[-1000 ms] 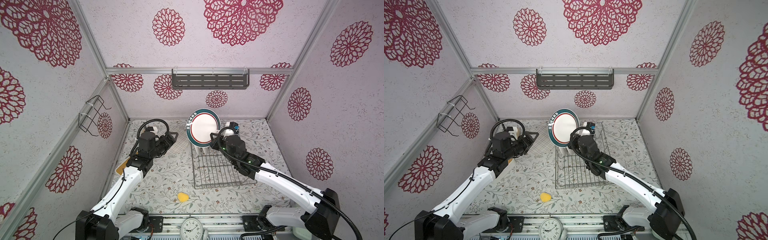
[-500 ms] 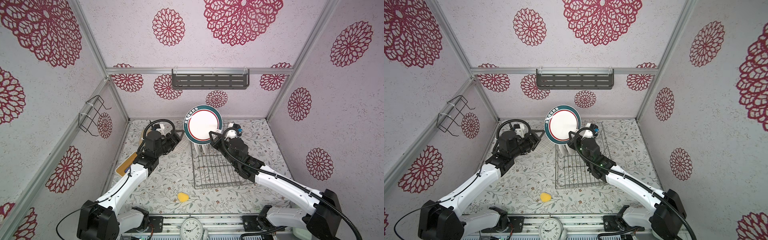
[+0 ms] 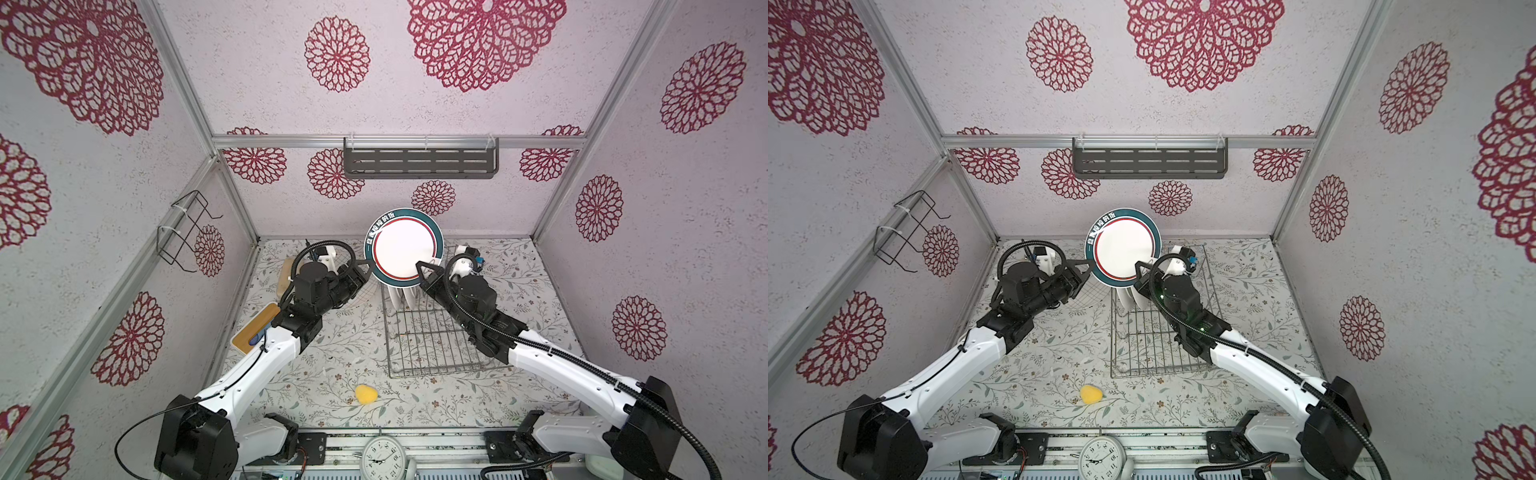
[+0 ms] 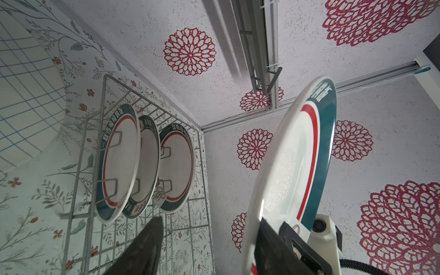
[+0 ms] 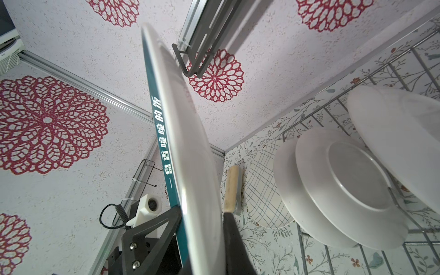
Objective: Unload the plates from the dish rack
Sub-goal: 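Close the left gripper on the plate's rim beside the right gripper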
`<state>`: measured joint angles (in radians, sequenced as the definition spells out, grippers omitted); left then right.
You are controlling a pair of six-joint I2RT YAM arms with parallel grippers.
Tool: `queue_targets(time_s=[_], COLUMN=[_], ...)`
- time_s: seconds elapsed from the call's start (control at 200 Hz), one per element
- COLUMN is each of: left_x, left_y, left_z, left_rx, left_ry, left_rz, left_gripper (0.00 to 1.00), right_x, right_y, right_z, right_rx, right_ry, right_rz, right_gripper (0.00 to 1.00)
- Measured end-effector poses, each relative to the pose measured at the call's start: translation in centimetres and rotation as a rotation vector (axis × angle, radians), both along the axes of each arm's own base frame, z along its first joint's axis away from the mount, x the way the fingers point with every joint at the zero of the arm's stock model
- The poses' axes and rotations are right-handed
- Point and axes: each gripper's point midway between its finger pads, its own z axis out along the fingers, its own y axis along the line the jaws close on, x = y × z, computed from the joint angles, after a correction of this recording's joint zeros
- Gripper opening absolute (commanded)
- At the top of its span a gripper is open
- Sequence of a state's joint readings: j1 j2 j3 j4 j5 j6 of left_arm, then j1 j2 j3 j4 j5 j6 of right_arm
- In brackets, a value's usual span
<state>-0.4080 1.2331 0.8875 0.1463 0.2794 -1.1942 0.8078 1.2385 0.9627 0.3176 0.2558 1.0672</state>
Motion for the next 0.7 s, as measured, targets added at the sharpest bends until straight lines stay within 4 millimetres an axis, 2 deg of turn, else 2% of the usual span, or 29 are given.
queue_targets(time_s=[0.125,0.28,0.385,0.545,0.631,0.701], left_x=[0.1,0.2,0.2,0.2,0.2,0.2], left_y=[-0.1,-0.4,-0.7,-0.9,-1.1,-1.1], left_z=[0.1,0.2,0.3,0.7,1.4,2.0], left_rx=[-0.007,-0.017,-0.021,-0.030,-0.053,-0.066], left_ry=[-0.005,-0.011,-0.016,-0.032,-0.048,-0.059], left_rz=[-0.002,-0.007,-0.013,-0.020,-0.025,-0.024], left_gripper=[0.57,0.47,0.35,0.11,0.00,0.00], right_x=[0.0,0.0,0.0,0.0,0.2,0.3], right_y=[0.2,0.7,1.1,1.4,1.2,1.1], right_z=[-0.1,-0.4,-0.7,-1.1,-1.2,-0.9], right_rx=[0.009,0.021,0.024,0.029,0.063,0.083], right_ry=[0.005,0.017,0.029,0.044,0.069,0.067], right_rz=[0.005,0.026,0.045,0.061,0.053,0.057], right_gripper=[0.00,0.00,0.00,0.00,0.12,0.21])
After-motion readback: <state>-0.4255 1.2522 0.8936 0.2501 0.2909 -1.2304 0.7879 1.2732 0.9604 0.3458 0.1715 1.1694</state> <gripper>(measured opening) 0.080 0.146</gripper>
